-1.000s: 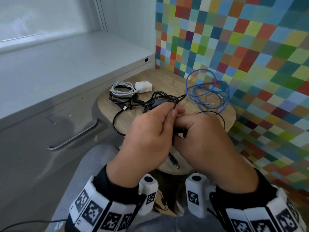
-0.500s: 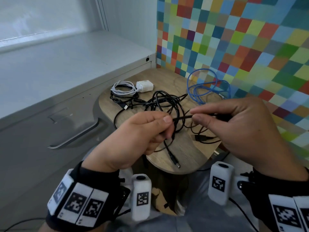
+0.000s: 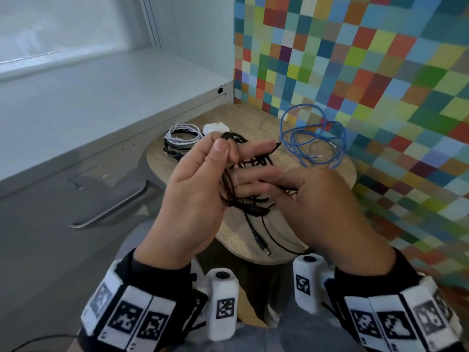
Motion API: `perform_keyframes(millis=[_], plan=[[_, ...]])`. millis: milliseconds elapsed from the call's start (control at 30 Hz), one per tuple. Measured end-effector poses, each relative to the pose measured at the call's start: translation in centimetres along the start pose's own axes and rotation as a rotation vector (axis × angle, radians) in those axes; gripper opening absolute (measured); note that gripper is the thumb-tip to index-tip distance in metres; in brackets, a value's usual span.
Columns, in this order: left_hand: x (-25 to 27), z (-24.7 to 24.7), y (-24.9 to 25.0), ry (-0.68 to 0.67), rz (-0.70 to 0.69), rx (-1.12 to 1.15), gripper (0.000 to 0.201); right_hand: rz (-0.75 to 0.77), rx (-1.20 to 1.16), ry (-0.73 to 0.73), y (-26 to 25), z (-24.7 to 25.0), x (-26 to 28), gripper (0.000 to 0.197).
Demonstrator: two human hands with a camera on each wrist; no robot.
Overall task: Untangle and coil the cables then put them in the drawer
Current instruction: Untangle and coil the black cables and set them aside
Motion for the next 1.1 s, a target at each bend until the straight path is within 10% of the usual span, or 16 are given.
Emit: perform_keyframes(millis=[233,600,833,1100], plan=[[-0.3,0.4,-0.9,0.132,-0.109,-0.457,0.027,0.122,0.046,-0.250,-3.1,-3.4,0.0,0.020],[0.5,0.0,-0.1,0.210,-0.219,-1.315,0.023,0.024,-0.231,-0.124,-2.1,-0.2,0.1,0.020],[0.6,-0.3,-0.1,0.080,-0.089,-1.130,0.039,0.136,-0.301,0.042,-3.6,4.5,0.2,0.020],[0.8,0.2,-1.0,-0.080,0.219,-0.182,0.032,0.046,-0.261,0.315,-0.6,7.7,0.2,0.015]])
Point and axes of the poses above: each hand's wrist, its own x-axis away from the middle knuckle, its own z-axis out of the back of the hand, y = z × x, the point moved 8 cm from there along -x, towards the middle knuckle, and after that the axes turned 11 degrees about z, right-handed, at the moved point
